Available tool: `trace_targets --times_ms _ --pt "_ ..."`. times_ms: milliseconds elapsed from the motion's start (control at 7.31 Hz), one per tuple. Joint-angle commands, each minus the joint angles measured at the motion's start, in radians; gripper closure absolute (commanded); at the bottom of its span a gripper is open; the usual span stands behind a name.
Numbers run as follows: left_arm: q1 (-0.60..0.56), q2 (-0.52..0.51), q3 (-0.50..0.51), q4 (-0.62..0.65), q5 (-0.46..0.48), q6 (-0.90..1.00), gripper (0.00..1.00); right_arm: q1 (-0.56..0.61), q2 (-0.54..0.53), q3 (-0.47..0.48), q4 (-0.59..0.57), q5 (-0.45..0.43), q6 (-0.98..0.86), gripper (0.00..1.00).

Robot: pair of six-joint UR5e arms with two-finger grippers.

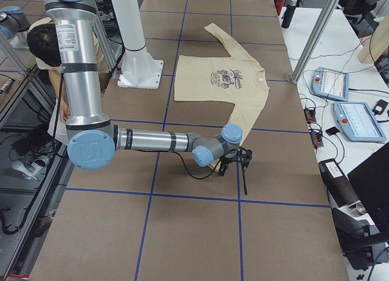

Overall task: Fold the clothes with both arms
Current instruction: 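Move the right gripper toward the sleeve nearest it and grasp the cuff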

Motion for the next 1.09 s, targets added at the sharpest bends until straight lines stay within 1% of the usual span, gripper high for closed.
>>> trace_targets --times_ms 0,137,273,957 --pt "0.000 0.000 -0.002 0.000 0.000 0.000 0.00 -0.001 -0.004 -0.004 0.000 -0.002 -0.003 0.31" --pt "0.000 0.000 -0.004 0.000 0.000 0.000 0.00 0.001 -0.007 -0.004 0.000 -0.002 -0.002 0.36" --pt "0.000 0.002 -0.004 0.000 0.000 0.000 0.00 -0.001 -0.011 -0.005 0.000 -0.002 -0.002 0.38" --pt "0.000 0.005 -0.017 0.002 -0.002 0.000 0.00 0.001 -0.024 -0.004 0.000 -0.002 0.000 0.39"
